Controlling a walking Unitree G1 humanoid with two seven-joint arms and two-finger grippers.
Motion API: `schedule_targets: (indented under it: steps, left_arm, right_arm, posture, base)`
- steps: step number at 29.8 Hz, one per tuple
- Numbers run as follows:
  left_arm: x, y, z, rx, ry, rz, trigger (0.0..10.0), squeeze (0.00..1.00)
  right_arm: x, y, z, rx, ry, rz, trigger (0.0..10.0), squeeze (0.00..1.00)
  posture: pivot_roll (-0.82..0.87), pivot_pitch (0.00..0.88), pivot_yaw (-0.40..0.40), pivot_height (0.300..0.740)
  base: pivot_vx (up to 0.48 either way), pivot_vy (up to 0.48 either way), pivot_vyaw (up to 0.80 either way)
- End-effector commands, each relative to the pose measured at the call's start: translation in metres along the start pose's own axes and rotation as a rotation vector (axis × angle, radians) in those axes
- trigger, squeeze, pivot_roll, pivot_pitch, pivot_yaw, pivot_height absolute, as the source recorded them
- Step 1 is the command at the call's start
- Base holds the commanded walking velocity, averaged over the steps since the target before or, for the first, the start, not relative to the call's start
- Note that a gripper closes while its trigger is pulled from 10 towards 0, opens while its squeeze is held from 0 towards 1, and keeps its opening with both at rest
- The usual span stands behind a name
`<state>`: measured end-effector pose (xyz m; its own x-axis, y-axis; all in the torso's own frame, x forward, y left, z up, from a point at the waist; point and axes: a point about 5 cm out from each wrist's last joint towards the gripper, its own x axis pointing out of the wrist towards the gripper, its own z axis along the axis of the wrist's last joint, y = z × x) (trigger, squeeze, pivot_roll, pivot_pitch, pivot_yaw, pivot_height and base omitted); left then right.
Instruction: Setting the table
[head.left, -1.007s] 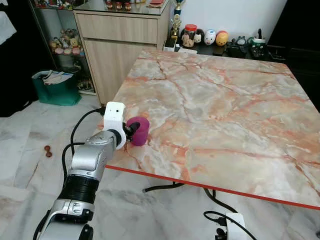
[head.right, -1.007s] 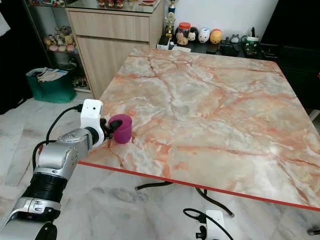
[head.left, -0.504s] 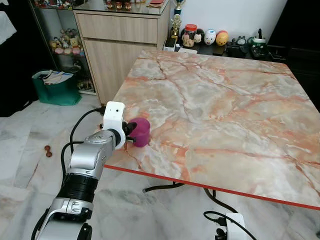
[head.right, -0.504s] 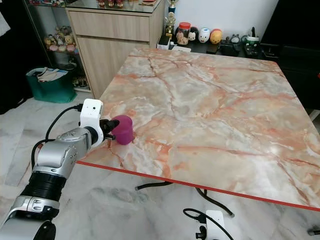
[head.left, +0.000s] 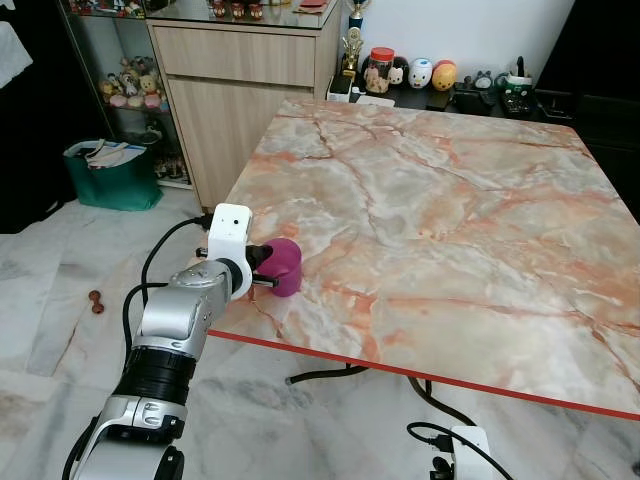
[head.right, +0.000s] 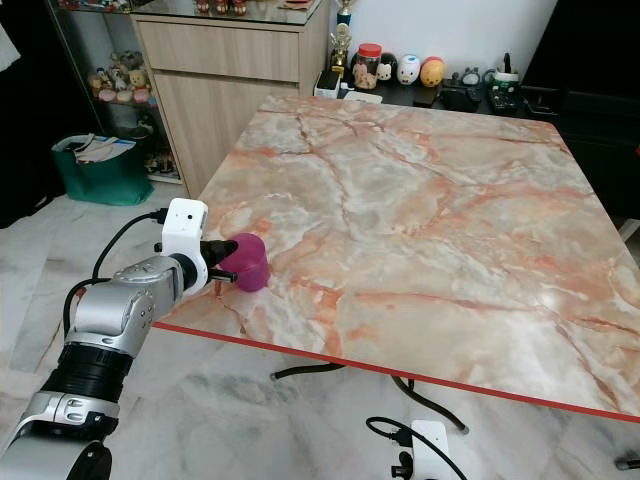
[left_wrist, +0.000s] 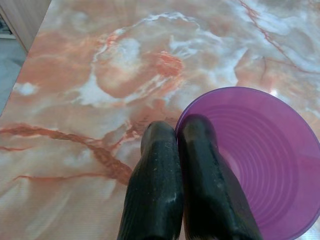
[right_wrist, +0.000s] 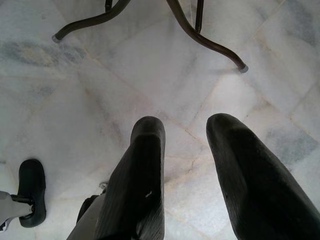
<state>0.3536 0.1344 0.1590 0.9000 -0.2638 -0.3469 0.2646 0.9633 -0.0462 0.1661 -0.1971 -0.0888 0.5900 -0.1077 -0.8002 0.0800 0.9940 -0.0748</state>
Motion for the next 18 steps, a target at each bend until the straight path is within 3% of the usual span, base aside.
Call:
schedule_targets:
  steps: [1, 5, 8, 9, 10, 11, 13, 18]
  left_arm:
    - [-0.001, -0.005, 0.006, 0.029, -0.024, -0.009, 0.0, 0.00]
    - [-0.002, -0.008, 0.007, 0.007, -0.066, -0.019, 0.0, 0.00]
    - [-0.007, -0.003, 0.018, -0.039, -0.222, 0.046, 0.0, 0.00]
    - [-0.014, 0.003, 0.025, -0.024, -0.324, 0.097, 1.6, 0.00]
    - [-0.016, 0.005, 0.026, -0.030, -0.346, 0.103, 8.9, 0.00]
    - [-0.020, 0.008, 0.027, -0.057, -0.379, 0.120, 10.0, 0.00]
    - [-0.029, 0.018, 0.029, -0.084, -0.453, 0.177, 10.0, 0.00]
    - [-0.048, 0.031, 0.021, -0.021, -0.536, 0.254, 10.0, 0.00]
  right_arm:
    - [0.000, -0.001, -0.001, -0.006, 0.003, 0.000, 10.0, 0.00]
    - [0.000, -0.002, -0.001, -0.006, 0.003, -0.001, 10.0, 0.00]
    - [0.000, -0.002, 0.000, -0.005, 0.002, -0.003, 10.0, 0.00]
    - [0.000, -0.002, 0.000, -0.004, 0.001, -0.005, 10.0, 0.00]
    - [0.000, -0.002, 0.000, -0.003, 0.001, -0.006, 10.0, 0.00]
    - [0.000, -0.002, 0.000, -0.003, 0.000, -0.008, 10.0, 0.00]
    - [0.000, -0.003, 0.000, -0.005, -0.002, -0.009, 10.0, 0.00]
    - [0.000, -0.004, 0.001, -0.005, -0.006, -0.012, 10.0, 0.00]
  posture:
    - [0.14, 0.000, -0.041, 0.728]
    - [0.14, 0.000, -0.041, 0.728]
    - [0.14, 0.000, -0.043, 0.728]
    - [0.13, 0.000, -0.043, 0.728]
    - [0.13, 0.000, -0.043, 0.728]
    - [0.13, 0.000, -0.043, 0.728]
    - [0.14, 0.000, -0.047, 0.728]
    - [0.14, 0.000, -0.051, 0.728]
  base:
    - [0.000, 0.000, 0.00]
    - [0.000, 0.000, 0.00]
    - [0.000, 0.000, 0.00]
    - [0.000, 0.000, 0.00]
    - [0.000, 0.000, 0.00]
    - [0.000, 0.000, 0.00]
    - [0.000, 0.000, 0.00]
    - [0.000, 0.000, 0.00]
